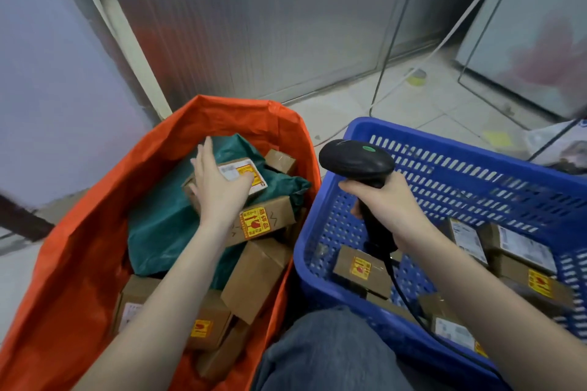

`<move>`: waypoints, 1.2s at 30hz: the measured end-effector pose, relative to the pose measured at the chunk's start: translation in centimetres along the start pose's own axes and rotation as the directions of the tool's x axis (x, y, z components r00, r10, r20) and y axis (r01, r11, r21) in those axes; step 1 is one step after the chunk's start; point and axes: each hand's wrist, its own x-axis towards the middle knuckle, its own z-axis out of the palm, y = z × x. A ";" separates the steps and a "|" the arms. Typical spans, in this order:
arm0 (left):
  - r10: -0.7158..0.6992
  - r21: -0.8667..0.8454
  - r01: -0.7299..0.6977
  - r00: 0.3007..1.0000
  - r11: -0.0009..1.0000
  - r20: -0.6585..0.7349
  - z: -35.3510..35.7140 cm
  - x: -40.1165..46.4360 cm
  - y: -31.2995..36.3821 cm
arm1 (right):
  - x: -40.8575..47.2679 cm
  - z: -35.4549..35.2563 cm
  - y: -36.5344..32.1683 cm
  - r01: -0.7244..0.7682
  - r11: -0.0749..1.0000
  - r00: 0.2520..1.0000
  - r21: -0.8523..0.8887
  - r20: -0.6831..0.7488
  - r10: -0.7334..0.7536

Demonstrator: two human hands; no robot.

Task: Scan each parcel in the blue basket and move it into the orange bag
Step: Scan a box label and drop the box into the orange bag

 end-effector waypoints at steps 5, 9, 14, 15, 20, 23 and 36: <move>0.169 -0.152 -0.153 0.980 0.976 0.102 2.0 -2.7 6.5 | -1.7 -3.6 -1.0 0.042 0.999 0.997 0.008 -0.070 -0.041; 0.272 -0.188 -0.230 0.931 0.955 0.243 4.9 -6.1 11.2 | -3.7 -8.6 -0.9 0.075 0.997 0.984 0.031 -0.165 -0.069; 0.374 -0.215 -0.312 0.842 0.925 0.388 10.2 -10.7 14.9 | -6.6 -15.9 0.8 0.107 0.994 0.951 0.031 -0.294 -0.093; 0.371 -0.227 -0.300 0.827 0.927 0.423 11.4 -11.8 15.3 | -7.3 -17.4 1.5 0.106 0.994 0.944 0.040 -0.319 -0.088; 0.351 -0.240 -0.259 0.747 0.936 0.565 17.8 -16.6 16.6 | -10.1 -24.4 6.3 0.063 0.996 0.885 0.062 -0.464 -0.027; 0.327 -0.215 -0.247 0.698 0.945 0.637 21.6 -19.1 16.5 | -11.1 -27.5 10.1 0.013 0.993 0.851 0.116 -0.522 0.050; 0.105 0.039 -0.264 0.509 0.964 0.854 35.9 -22.3 8.8 | -8.5 -31.6 23.6 -0.096 0.913 0.801 0.396 -0.514 0.307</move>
